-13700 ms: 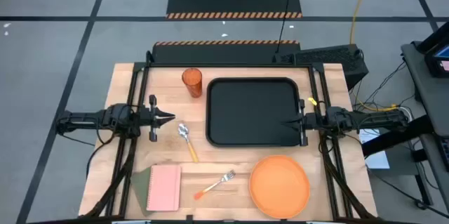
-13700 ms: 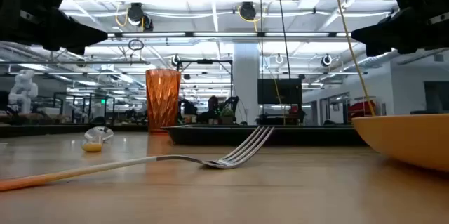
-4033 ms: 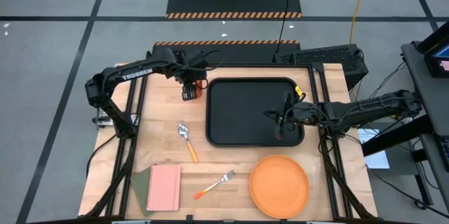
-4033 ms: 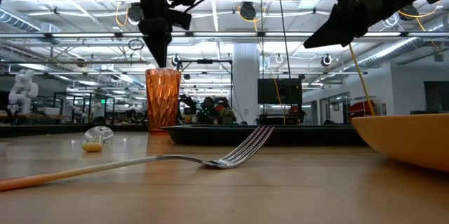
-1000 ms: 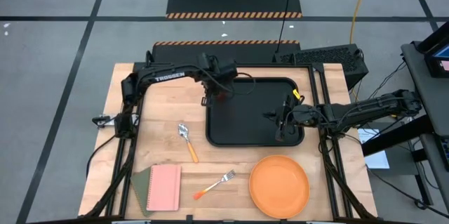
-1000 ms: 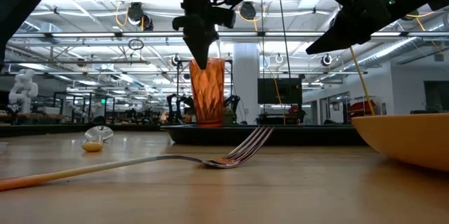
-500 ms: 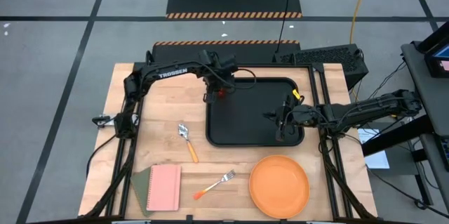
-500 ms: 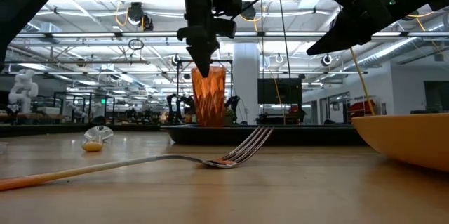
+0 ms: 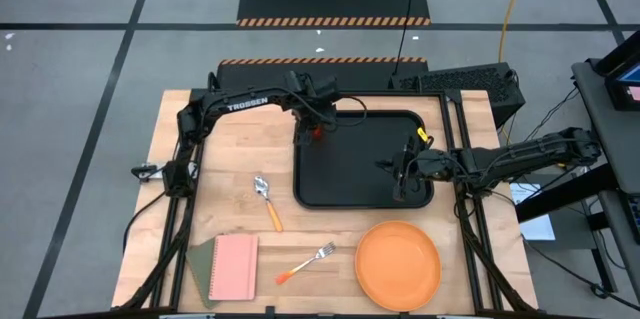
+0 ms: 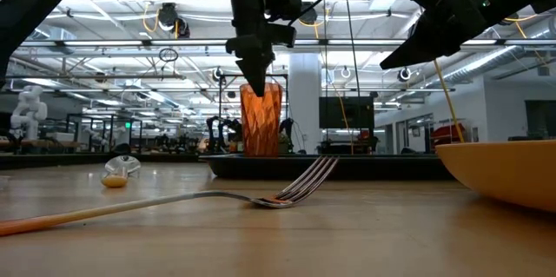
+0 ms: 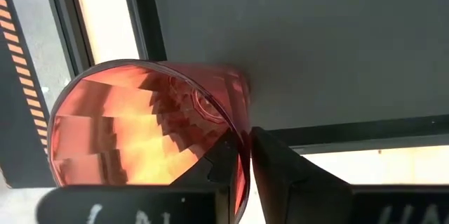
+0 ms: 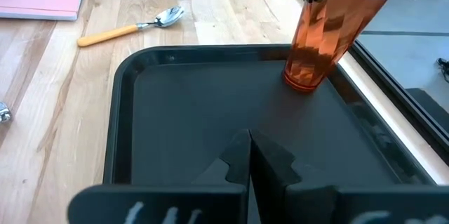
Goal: Pick and place plate/cup/fork/spoon on tray
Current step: Put the orange cup on the black serving tray, then put the orange plate on the right side of the black serving tray
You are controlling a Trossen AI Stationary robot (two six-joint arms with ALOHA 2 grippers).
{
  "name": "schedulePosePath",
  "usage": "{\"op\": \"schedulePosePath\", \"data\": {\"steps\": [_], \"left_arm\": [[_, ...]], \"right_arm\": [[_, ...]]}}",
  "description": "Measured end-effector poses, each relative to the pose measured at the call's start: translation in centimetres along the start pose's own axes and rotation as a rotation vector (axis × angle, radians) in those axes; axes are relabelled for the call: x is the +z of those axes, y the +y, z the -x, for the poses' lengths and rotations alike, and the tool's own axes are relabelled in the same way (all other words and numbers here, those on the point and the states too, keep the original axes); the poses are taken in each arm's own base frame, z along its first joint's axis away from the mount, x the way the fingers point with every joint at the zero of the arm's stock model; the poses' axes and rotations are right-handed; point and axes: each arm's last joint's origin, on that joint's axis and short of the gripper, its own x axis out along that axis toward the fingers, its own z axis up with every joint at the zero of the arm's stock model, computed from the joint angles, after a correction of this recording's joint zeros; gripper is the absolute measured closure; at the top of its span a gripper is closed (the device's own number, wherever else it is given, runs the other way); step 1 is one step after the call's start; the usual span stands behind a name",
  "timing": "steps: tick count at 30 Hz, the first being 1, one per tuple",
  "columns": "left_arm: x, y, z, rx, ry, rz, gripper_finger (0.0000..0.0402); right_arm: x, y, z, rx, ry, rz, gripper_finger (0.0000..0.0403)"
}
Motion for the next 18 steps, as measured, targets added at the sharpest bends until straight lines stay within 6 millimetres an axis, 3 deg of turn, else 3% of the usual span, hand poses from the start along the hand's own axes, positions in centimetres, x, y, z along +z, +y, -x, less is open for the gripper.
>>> {"op": "schedulePosePath", "data": {"steps": [11, 18], "left_arm": [[0.0, -0.1, 0.0, 0.039, 0.022, 0.068, 0.0280], [0.0, -1.3, 3.0, 0.095, -0.024, 0.084, 0.0257]], "right_arm": [[0.0, 0.0, 0.0, 0.000, 0.000, 0.000, 0.0403], [0.0, 0.0, 0.0, 0.000, 0.000, 0.000, 0.0403]]}}
